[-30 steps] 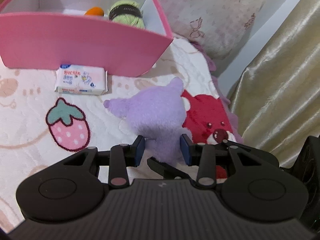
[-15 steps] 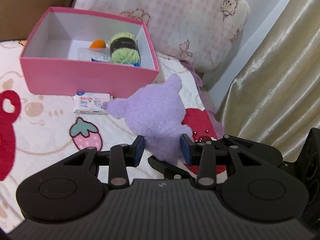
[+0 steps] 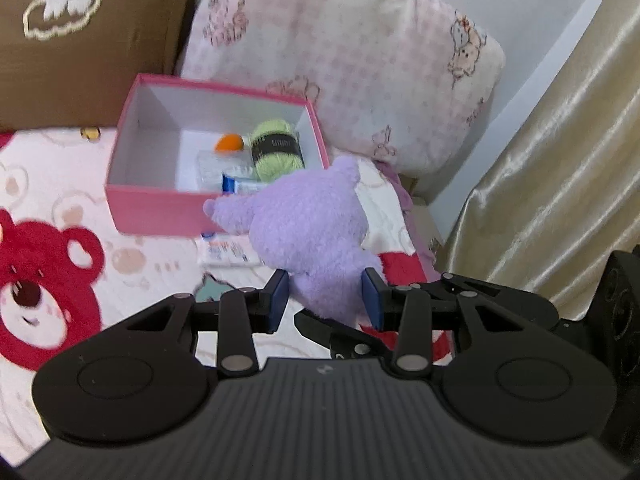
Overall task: Organize objects
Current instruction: 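Lift the purple plush with the left tool and carry it over the box, then lower the plush into the box beside the floss box, open the left tool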
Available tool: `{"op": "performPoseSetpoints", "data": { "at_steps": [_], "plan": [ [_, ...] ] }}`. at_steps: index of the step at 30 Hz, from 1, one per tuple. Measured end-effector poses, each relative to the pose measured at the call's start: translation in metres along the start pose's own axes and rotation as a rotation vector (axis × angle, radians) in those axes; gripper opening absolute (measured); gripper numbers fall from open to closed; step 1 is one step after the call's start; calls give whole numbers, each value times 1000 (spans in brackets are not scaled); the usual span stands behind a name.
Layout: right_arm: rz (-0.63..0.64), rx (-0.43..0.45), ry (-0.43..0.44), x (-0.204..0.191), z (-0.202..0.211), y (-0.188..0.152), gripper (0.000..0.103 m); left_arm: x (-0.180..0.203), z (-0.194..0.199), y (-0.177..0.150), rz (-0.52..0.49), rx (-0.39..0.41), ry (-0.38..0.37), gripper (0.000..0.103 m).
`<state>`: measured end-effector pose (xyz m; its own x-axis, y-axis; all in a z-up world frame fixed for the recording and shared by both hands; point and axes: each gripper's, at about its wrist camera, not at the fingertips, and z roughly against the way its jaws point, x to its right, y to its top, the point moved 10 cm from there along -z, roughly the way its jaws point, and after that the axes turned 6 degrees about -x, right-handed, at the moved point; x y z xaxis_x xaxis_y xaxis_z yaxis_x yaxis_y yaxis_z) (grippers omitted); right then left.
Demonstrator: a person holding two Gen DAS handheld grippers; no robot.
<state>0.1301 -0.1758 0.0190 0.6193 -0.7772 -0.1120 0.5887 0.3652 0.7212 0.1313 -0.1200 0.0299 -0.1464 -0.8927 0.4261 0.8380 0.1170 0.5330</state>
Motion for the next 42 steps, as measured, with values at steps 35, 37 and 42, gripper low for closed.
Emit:
{"op": "performPoseSetpoints", "data": {
  "at_steps": [35, 37, 42],
  "plan": [
    [-157, -57, 10, 52, -164, 107, 43, -110, -114, 136, -85, -97, 129, 39],
    [-175, -64, 6, 60, -177, 105, 43, -117, -131, 139, -78, -115, 132, 39],
    [-231, -76, 23, 80, -210, 102, 43, -131, -163, 146, -95, -144, 172, 39]
  ]
}}
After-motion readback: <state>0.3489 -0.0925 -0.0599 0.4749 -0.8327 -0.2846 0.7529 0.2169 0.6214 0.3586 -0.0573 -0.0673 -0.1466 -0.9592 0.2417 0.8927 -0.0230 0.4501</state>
